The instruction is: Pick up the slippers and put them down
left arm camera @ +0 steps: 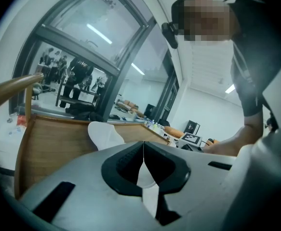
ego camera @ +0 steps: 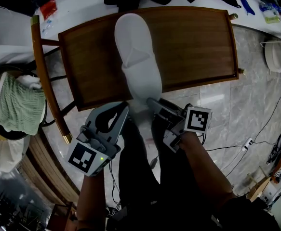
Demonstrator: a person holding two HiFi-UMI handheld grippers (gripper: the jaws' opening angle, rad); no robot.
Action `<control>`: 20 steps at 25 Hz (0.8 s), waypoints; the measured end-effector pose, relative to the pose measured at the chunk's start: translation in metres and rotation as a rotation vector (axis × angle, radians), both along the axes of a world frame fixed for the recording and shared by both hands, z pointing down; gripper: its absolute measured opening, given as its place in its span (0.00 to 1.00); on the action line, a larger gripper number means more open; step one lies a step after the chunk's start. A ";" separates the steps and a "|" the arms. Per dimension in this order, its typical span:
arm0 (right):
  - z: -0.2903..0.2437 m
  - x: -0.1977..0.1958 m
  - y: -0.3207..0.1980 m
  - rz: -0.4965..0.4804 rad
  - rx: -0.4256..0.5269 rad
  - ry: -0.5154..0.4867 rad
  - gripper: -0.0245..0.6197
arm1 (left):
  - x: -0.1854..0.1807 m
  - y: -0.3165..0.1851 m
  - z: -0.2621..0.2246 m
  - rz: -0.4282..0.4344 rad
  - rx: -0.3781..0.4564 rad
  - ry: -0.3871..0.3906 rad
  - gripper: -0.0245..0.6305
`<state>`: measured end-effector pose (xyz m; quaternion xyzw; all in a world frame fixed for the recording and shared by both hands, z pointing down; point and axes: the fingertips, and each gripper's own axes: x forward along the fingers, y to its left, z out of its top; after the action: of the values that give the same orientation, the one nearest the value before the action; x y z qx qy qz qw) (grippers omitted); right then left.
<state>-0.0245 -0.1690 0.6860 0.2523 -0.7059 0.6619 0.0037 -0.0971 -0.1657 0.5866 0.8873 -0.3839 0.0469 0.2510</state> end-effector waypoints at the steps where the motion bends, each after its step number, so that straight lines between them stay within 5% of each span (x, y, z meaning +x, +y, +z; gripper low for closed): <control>1: 0.001 -0.001 0.000 -0.003 0.001 0.002 0.34 | 0.001 0.001 0.000 0.001 0.000 0.001 0.06; 13: -0.004 0.030 0.015 0.061 -0.009 0.006 0.35 | -0.002 0.004 0.003 0.005 -0.015 -0.013 0.06; 20: -0.080 0.056 0.022 0.060 0.163 0.007 0.34 | -0.003 0.001 -0.046 -0.004 -0.005 0.006 0.06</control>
<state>0.0310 -0.1473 0.6064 0.2752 -0.7496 0.6010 -0.0344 -0.1004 -0.1642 0.5411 0.8861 -0.3849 0.0445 0.2543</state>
